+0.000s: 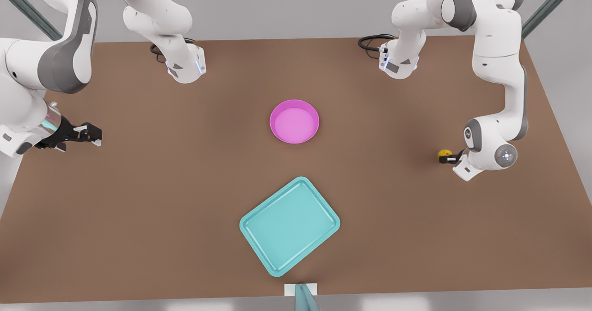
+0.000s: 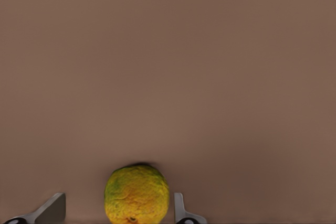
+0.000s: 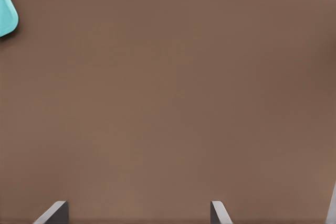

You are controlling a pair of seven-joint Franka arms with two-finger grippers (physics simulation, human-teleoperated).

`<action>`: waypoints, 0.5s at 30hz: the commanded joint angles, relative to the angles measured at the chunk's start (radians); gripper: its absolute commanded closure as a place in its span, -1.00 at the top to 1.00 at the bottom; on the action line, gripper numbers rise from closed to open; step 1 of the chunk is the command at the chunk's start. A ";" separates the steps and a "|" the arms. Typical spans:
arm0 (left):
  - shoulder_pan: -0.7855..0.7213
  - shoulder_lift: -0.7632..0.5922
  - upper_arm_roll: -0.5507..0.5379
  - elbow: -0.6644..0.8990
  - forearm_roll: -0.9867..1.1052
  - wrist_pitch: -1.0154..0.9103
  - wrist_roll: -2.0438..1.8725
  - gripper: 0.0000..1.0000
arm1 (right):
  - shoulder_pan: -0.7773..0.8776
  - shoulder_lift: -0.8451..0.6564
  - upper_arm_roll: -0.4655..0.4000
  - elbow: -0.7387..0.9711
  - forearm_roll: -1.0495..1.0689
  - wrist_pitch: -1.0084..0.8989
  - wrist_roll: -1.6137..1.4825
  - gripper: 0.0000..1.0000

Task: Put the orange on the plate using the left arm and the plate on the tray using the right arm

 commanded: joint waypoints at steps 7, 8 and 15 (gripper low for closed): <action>-0.001 0.019 -0.003 -0.018 0.000 0.022 0.083 1.00 | -0.003 0.002 -0.002 0.000 0.001 -0.001 -0.018 1.00; -0.001 0.028 -0.003 -0.018 0.000 0.029 0.085 1.00 | -0.003 0.002 -0.002 0.000 0.001 -0.002 -0.018 1.00; -0.001 0.059 -0.006 -0.021 0.000 0.042 0.083 1.00 | -0.003 0.005 -0.002 0.001 0.001 0.002 -0.018 1.00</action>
